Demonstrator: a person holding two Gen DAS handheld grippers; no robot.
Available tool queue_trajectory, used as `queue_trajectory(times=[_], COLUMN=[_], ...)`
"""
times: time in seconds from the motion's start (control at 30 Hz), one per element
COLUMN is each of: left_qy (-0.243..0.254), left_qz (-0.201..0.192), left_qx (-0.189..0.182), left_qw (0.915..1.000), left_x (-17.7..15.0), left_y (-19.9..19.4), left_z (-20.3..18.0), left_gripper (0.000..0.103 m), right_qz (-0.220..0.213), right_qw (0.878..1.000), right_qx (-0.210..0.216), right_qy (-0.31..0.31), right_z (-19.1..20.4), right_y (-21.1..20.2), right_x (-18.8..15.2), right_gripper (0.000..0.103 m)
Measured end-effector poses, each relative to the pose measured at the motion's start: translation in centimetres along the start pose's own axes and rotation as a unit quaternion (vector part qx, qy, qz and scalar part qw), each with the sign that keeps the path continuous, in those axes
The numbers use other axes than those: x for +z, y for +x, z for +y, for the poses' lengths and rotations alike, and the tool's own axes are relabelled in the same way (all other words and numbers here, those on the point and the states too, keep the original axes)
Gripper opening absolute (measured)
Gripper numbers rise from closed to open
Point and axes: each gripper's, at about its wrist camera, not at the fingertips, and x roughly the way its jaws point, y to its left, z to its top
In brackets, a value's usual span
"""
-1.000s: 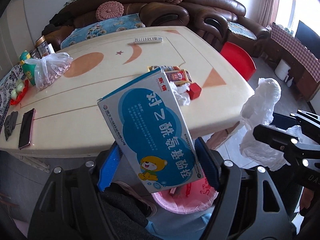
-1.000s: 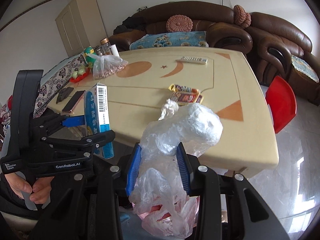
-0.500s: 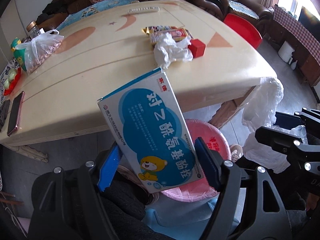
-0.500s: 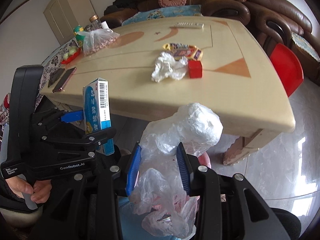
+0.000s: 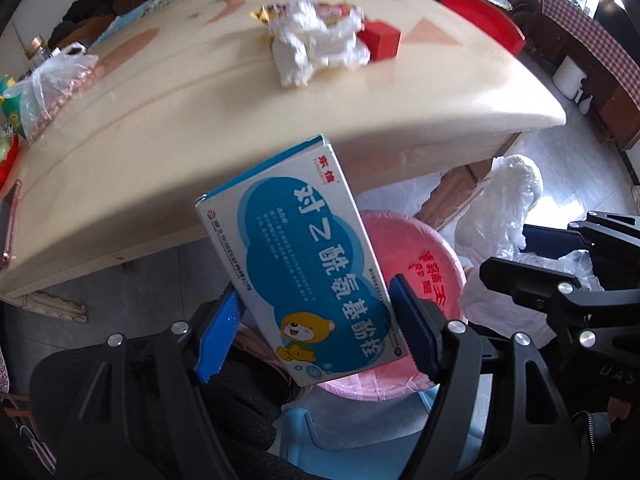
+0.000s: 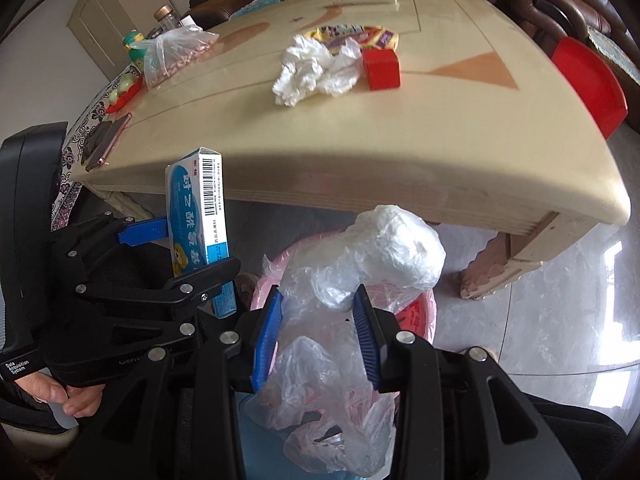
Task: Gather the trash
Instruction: 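Carry plastic bag with right tool while left tool carries medicine box over pink bin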
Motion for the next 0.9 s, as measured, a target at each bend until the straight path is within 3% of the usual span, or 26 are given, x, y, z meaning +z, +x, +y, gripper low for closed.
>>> queue_trajectory(times=[0.43,0.9], left_qy=[-0.018,-0.014], left_qz=[0.098,0.171], left_qx=[-0.026,-0.032], left_qw=[0.9947,0.9847], left_x=[-0.3,-1.4], left_y=[7.4,13.2], left_z=[-0.4,-1.3], left_gripper=[0.071,0.071], right_qz=[0.062,0.129], right_qw=[0.997,0.990], right_qx=[0.014,0.021], right_qy=[0.033,0.054], right_z=[-3.1,-5.6], right_y=[6.0,12.1], right_x=[-0.9,-2.0], right_gripper=[0.036,0.036])
